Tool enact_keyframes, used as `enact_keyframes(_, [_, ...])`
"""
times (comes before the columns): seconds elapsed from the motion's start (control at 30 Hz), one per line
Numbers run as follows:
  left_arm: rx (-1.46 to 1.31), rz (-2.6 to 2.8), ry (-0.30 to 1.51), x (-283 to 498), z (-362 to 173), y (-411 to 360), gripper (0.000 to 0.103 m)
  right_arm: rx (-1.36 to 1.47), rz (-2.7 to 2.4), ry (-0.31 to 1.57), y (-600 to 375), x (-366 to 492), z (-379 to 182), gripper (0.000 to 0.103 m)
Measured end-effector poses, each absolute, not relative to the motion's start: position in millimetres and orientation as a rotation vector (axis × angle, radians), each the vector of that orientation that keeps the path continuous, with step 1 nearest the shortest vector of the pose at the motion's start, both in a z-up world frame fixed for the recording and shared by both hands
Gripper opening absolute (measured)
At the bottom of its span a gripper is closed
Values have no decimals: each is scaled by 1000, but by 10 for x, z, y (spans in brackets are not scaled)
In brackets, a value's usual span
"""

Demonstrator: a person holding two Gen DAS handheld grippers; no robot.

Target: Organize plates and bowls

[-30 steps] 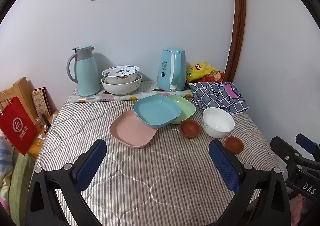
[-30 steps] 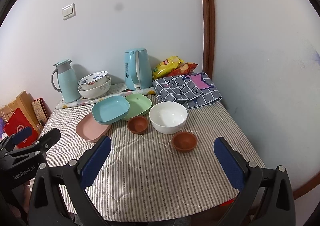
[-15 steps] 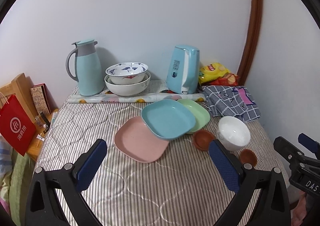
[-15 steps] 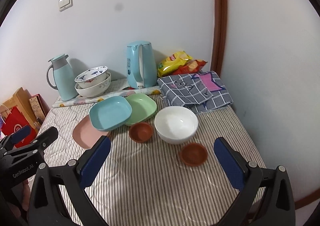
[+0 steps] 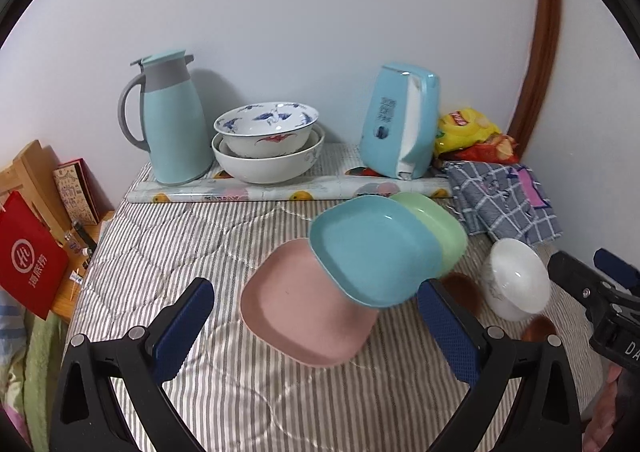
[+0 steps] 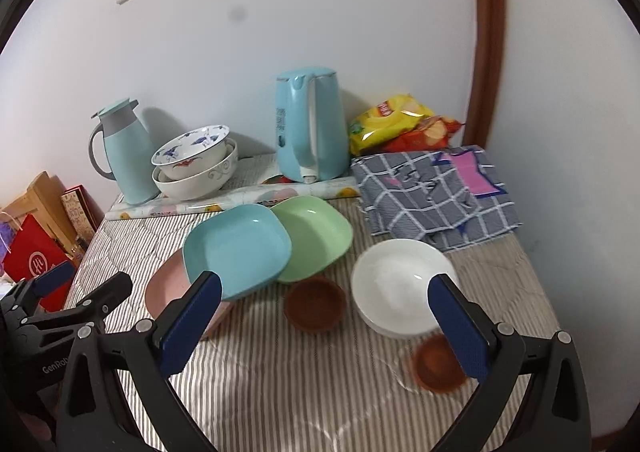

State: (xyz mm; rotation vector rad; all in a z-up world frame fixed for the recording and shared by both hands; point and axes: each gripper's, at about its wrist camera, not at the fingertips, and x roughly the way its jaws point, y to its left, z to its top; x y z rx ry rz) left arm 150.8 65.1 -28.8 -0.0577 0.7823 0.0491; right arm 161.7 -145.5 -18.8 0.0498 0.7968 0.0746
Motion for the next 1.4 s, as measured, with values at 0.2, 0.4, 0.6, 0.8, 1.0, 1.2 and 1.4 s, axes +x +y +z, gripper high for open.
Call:
enact_keyframes(0.2, [-97, 44, 822, 1871, -493, 778, 99, 29, 94, 838, -1354, 2000, -436, 98])
enact_keyframes(0.4, [-74, 19, 861, 2237, -709, 780, 91, 27, 125, 891, -1282, 2367, -681, 82])
enact_keyframes(0.6, [-67, -7, 891, 2545, -904, 783, 74, 24, 160, 963, -1180, 2686, -952, 62])
enact_keyframes(0.8, [-65, -23, 920, 2776, -1096, 765, 60, 29, 191, 1022, -1078, 2864, -1170, 56])
enact_keyframes(1.0, [-90, -64, 956, 2923, -1261, 758, 44, 20, 213, 1088, -996, 2974, -1382, 41])
enact_keyframes(1.2, [-93, -85, 969, 2957, -1352, 734, 18, 15, 201, 1103, -968, 3032, -1471, 22])
enact_keyframes(1.4, [-122, -97, 961, 2949, -1354, 744, 13, -10, 182, 1086, -923, 3036, -1475, 12])
